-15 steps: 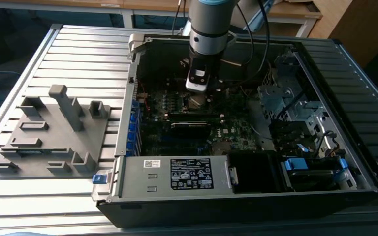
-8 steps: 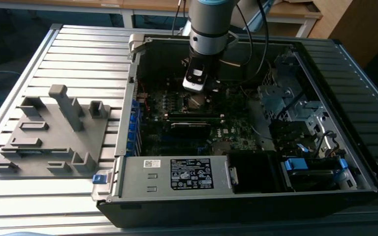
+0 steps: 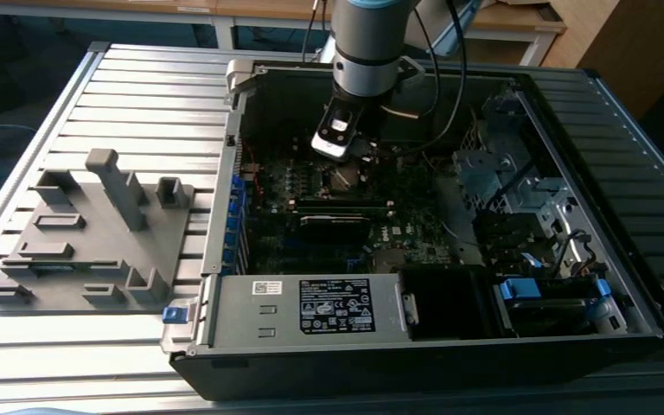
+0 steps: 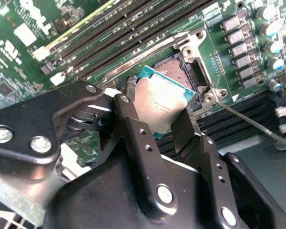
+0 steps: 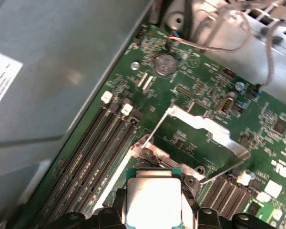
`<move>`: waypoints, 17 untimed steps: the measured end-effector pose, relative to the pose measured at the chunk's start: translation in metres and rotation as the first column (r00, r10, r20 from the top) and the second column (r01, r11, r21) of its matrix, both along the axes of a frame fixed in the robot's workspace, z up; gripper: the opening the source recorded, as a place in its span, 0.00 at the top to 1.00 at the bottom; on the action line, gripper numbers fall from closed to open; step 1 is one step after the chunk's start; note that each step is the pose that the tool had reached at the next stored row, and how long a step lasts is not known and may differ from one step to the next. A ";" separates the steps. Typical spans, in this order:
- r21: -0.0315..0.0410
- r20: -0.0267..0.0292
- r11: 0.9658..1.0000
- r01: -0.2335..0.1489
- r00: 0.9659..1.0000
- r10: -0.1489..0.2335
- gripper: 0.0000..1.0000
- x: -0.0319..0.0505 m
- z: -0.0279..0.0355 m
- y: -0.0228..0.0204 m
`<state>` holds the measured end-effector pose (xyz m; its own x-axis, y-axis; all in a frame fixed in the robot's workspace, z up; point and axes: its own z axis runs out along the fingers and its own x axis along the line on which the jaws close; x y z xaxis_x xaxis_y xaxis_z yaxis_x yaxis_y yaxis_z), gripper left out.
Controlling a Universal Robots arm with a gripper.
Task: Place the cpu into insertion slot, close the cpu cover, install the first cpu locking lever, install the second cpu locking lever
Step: 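Place the cpu into insertion slot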
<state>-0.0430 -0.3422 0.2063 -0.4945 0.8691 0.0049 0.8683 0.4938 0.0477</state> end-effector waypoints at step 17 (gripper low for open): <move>0.000 0.000 0.959 0.284 0.959 -0.284 0.46 0.0000 0.0000 0.0000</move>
<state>-0.0430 -0.3422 0.2062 -0.2272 0.9738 0.0048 0.9728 0.2267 0.0481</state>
